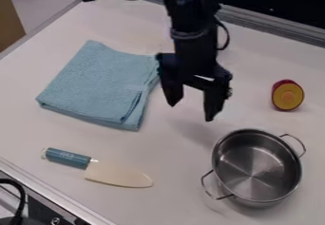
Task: Moving the knife to the casserole.
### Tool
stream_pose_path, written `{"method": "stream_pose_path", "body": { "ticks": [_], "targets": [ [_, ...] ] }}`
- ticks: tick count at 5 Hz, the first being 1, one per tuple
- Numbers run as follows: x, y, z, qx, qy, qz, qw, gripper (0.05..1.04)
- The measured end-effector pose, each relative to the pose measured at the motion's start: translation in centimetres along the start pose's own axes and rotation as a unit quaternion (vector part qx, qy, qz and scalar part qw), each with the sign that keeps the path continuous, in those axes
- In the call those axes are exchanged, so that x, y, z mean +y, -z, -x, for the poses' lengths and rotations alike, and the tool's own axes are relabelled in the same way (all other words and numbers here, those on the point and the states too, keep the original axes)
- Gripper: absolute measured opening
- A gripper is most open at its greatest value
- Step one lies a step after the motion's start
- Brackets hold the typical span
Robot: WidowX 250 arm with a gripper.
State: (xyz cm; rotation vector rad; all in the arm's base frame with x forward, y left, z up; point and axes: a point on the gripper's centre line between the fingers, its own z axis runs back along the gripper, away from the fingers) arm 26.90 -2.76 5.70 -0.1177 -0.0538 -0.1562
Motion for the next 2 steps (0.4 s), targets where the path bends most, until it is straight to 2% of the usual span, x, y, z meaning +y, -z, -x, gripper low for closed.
{"method": "stream_pose_path", "body": {
  "ticks": [1, 2],
  "targets": [
    [1.5, 0.1, 1.9, 0.036, 0.121, -0.013, 0.9920, 1.001],
    [3.1, -0.2, 3.9, 0.047, 0.220, -0.060, 0.9724, 1.000]
  ]
}}
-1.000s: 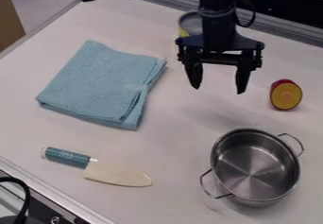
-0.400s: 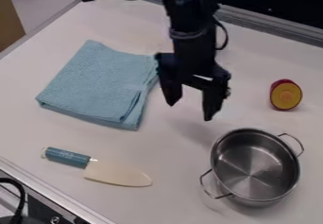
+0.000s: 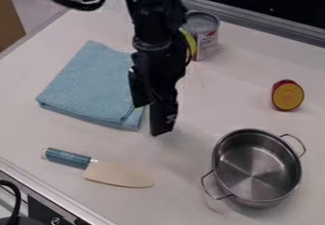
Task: Moving the knife to the casserole.
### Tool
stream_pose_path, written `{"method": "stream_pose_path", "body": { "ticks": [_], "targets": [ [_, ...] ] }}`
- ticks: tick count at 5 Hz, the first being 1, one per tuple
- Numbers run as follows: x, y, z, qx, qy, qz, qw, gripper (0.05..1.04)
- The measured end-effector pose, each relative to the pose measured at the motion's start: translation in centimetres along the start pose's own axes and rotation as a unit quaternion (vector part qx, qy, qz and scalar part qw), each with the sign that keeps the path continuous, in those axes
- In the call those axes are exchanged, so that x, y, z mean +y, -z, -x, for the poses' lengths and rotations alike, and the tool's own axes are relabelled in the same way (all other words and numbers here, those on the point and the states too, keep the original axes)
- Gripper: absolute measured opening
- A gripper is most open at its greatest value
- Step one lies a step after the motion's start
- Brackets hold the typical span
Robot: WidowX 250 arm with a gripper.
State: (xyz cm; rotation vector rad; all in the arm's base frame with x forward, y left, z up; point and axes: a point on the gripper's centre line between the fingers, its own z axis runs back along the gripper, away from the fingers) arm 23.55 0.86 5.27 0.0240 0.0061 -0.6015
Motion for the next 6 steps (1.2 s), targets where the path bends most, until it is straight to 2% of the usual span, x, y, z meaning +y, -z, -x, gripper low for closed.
{"method": "stream_pose_path", "body": {
  "ticks": [1, 2, 3, 5, 6],
  "targets": [
    [1.2, 0.6, 2.7, 0.026, 0.102, -0.018, 0.9943, 1.000],
    [2.2, 0.6, 5.2, 0.018, 0.166, -0.036, 0.9852, 1.001],
    [2.7, 1.4, 7.0, -0.002, 0.219, -0.025, 0.9753, 1.000],
    [2.6, 2.1, 9.1, -0.013, 0.258, -0.010, 0.9661, 1.000],
    [1.8, 2.8, 9.9, -0.014, 0.285, -0.017, 0.9582, 1.000]
  ]
}}
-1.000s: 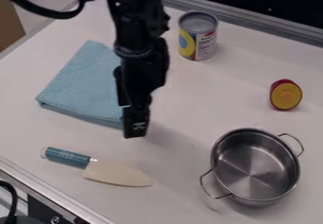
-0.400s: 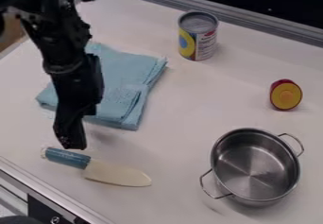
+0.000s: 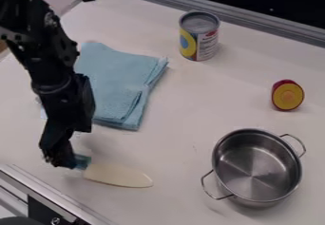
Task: Moving the knife to the casserole.
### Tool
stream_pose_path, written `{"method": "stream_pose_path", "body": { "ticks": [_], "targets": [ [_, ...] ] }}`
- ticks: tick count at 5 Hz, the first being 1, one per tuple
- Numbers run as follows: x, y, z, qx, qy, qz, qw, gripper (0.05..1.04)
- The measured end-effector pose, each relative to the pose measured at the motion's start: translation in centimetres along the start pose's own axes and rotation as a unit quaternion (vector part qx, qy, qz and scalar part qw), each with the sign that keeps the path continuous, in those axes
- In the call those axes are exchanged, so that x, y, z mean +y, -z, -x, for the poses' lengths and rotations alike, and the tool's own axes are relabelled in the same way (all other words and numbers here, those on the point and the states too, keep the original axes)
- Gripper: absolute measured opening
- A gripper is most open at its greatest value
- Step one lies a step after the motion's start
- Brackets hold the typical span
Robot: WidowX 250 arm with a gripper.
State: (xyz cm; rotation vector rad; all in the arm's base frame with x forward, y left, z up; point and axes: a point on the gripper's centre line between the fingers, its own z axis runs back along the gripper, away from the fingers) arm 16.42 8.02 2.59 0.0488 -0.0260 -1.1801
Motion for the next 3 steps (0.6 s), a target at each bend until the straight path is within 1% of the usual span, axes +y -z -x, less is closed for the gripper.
{"method": "stream_pose_path", "body": {
  "ticks": [1, 2, 3],
  "targets": [
    [-0.49, 1.03, 0.02, 0.003, 0.007, -0.039, 0.9992, 1.001],
    [0.17, 1.81, -0.02, 0.012, 0.017, -0.048, 0.9986, 1.001],
    [0.28, 2.01, -0.07, 0.006, 0.010, -0.047, 0.9988, 0.955]
  ]
}}
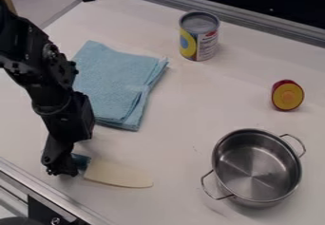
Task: Moving the knife to the casserole.
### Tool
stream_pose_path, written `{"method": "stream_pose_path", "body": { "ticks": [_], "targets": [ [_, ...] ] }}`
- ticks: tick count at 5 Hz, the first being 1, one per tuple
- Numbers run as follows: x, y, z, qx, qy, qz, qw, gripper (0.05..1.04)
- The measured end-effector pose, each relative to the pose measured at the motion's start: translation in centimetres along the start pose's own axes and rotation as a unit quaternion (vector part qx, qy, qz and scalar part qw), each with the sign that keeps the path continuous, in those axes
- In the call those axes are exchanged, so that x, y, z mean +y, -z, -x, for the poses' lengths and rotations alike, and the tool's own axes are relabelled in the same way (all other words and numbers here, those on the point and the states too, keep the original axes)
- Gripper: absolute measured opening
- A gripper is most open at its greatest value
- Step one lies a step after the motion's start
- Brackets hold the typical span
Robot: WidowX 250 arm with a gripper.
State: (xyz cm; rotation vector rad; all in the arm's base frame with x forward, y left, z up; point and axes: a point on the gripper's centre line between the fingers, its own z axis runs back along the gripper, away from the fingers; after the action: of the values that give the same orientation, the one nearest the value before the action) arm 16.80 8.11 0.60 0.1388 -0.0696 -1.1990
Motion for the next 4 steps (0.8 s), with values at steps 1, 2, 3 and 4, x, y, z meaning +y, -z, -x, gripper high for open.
{"method": "stream_pose_path", "body": {
  "ticks": [1, 2, 3, 4],
  "targets": [
    [0.17, 0.20, 0.07, -0.003, 0.021, 0.051, 0.9985, 0.720],
    [-0.06, 0.31, 0.26, -0.004, 0.032, 0.042, 0.9986, 0.448],
    [-0.28, 0.18, 0.13, -0.011, 0.028, 0.048, 0.9984, 0.256],
    [-0.56, -0.48, -0.48, -0.029, 0.008, 0.060, 0.9977, 0.224]
  ]
}}
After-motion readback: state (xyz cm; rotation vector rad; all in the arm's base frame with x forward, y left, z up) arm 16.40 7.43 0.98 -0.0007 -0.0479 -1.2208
